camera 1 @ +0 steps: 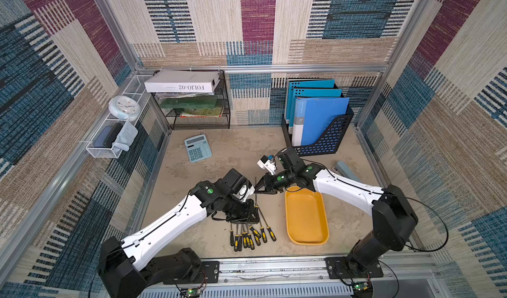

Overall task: Put the file tool into the storage box
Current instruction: Place the file tool in the storage box.

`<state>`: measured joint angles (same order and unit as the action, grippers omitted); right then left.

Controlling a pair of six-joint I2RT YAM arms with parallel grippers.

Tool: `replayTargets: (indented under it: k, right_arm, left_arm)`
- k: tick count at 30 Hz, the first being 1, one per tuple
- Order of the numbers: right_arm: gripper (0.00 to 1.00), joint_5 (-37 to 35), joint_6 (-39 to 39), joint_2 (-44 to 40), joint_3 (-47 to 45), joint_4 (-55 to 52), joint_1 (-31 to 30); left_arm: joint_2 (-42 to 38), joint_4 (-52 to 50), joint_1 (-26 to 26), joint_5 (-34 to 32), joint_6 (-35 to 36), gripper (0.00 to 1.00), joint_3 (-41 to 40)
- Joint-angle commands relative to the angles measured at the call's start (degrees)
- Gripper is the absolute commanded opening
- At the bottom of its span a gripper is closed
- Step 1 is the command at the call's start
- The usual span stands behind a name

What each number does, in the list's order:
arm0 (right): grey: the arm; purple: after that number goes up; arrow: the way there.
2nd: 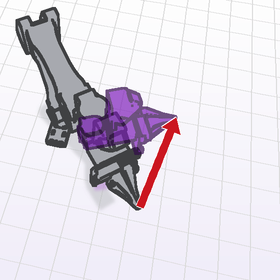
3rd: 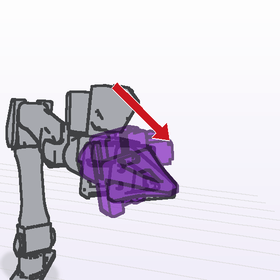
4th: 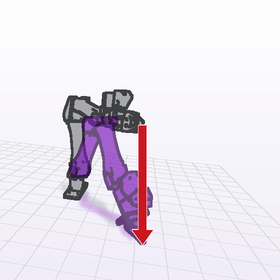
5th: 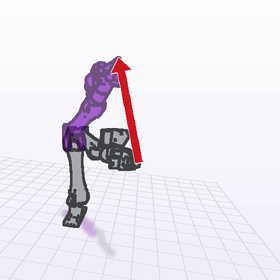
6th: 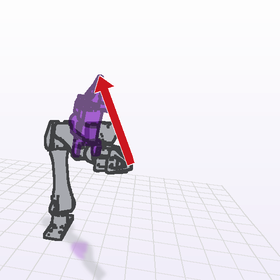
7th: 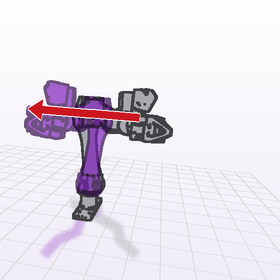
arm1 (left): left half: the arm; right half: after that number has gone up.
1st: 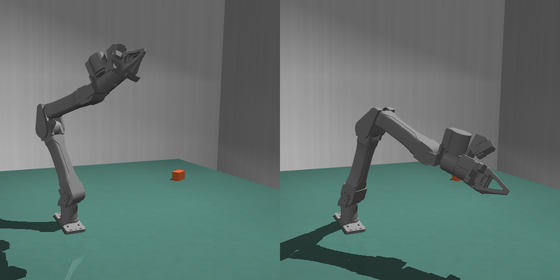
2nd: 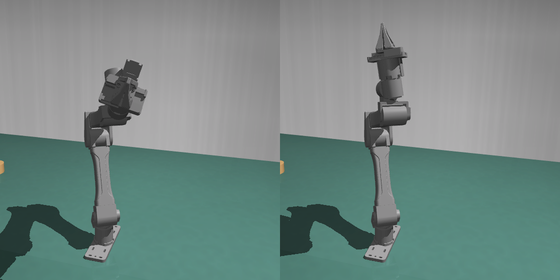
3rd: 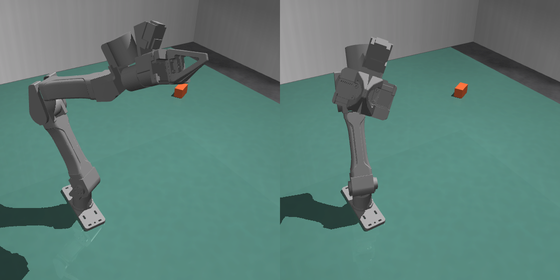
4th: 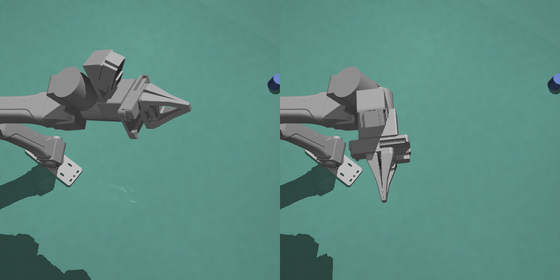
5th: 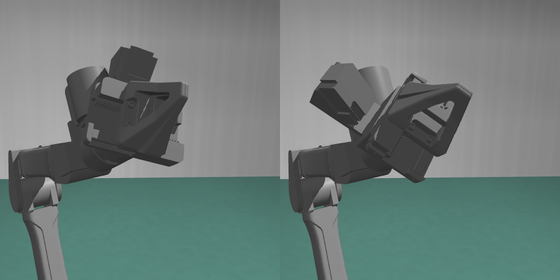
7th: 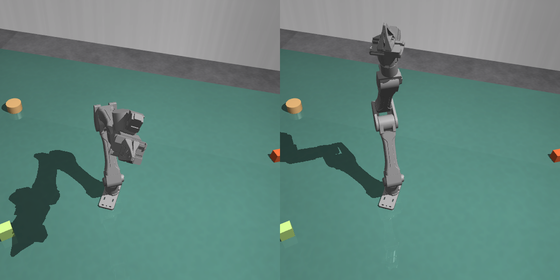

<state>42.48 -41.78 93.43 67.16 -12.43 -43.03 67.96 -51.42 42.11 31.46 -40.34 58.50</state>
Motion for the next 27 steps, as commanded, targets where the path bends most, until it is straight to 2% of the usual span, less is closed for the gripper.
replayTargets:
  k: [1,2,3,5,6,7,10,15,21,27]
  right_arm:
    - [0.04,0.85,1.01,0.18,0.47,-1.14,-0.09]
    - [0.00,0.55,1.53,0.09,0.88,-2.22,0.03]
    - [0.00,-0.19,2.05,-0.12,1.32,-3.96,0.21]
    - [0.00,-1.07,3.57,-0.75,1.97,-7.54,0.99]
    - [0.00,-1.68,4.57,-1.38,2.33,-9.91,1.66]
    - [0.00,-2.59,5.44,-2.10,2.45,-12.10,2.58]
    - [0.00,-7.76,9.07,-5.41,2.45,-21.12,6.43]
    - [0.00,-16.73,14.31,-10.00,-1.10,-31.61,10.82]
    - [0.00,-20.29,13.25,-11.38,-8.28,-29.77,11.03]
    - [0.00,-23.55,13.03,-11.08,-11.97,-27.53,11.07]
  left_arm:
    - [-0.45,2.15,0.06,1.11,0.12,0.09,0.11]
    - [-0.74,2.25,-0.04,0.62,-0.18,0.23,0.29]
    - [-1.02,2.02,-0.06,-0.02,-0.49,0.41,0.53]
    - [-1.57,1.33,-0.14,-0.83,-1.23,0.66,1.12]
    - [-1.93,0.92,-0.15,-1.19,-1.59,0.87,1.49]
    - [-2.25,0.48,-0.18,-1.34,-1.97,1.00,1.73]
    - [-3.93,-2.29,-0.27,-3.41,-2.85,0.99,2.68]
    - [-7.95,-6.67,-1.21,-12.10,-5.60,0.99,-0.02]
    - [-11.39,-6.60,-3.55,-16.39,-9.37,0.99,-6.36]
    - [-13.35,-6.69,-4.29,-18.28,-11.12,0.99,-9.17]
